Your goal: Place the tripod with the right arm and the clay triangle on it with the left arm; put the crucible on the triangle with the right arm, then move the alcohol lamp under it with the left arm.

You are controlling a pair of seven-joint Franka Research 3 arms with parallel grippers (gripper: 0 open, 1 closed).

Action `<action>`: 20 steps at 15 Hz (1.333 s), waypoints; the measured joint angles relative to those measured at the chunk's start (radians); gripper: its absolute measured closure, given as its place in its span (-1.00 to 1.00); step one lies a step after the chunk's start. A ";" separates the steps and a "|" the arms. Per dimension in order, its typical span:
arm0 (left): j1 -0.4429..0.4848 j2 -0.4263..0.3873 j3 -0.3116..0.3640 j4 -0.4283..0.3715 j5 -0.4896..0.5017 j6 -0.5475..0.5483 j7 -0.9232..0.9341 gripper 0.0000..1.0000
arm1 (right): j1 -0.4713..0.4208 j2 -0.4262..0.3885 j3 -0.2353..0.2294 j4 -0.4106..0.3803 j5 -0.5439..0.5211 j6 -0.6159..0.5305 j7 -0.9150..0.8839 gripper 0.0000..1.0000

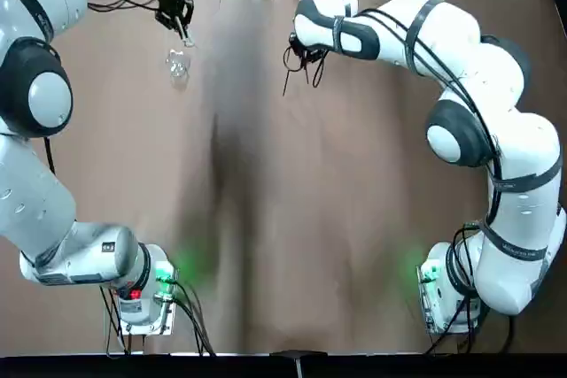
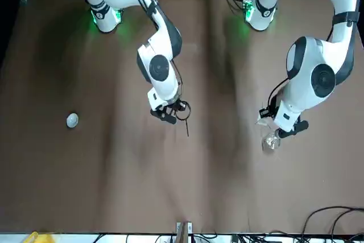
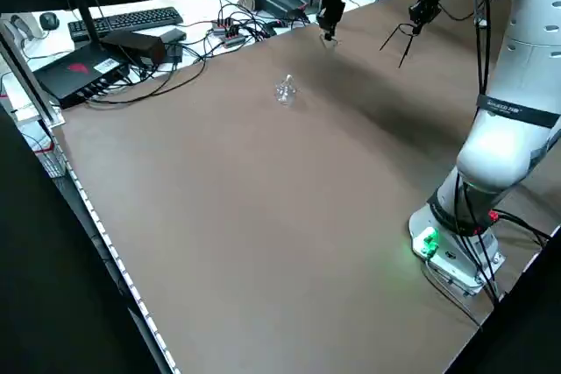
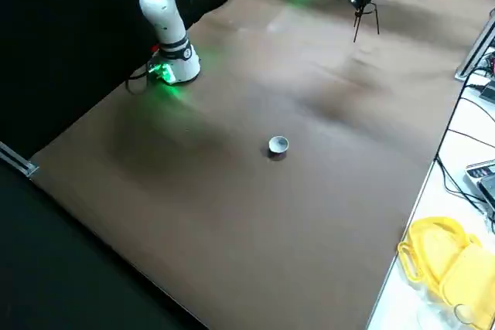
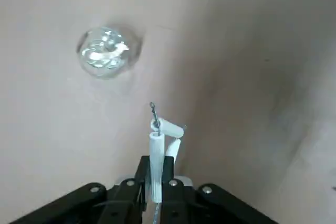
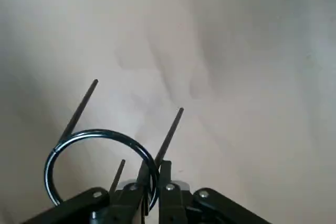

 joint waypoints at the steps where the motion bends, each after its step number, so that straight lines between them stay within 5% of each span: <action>1: -0.002 0.000 -0.003 0.011 -0.020 0.000 -0.012 0.75 | 0.001 0.012 0.007 0.012 0.000 0.002 0.002 0.81; 13: -0.009 0.007 -0.069 0.063 -0.117 -0.002 -0.163 0.75 | 0.039 0.096 0.026 0.074 0.003 0.091 0.049 0.77; 20: -0.069 0.074 -0.080 0.067 -0.207 0.000 -0.177 0.75 | 0.014 0.083 0.014 0.107 0.004 0.091 0.050 -0.52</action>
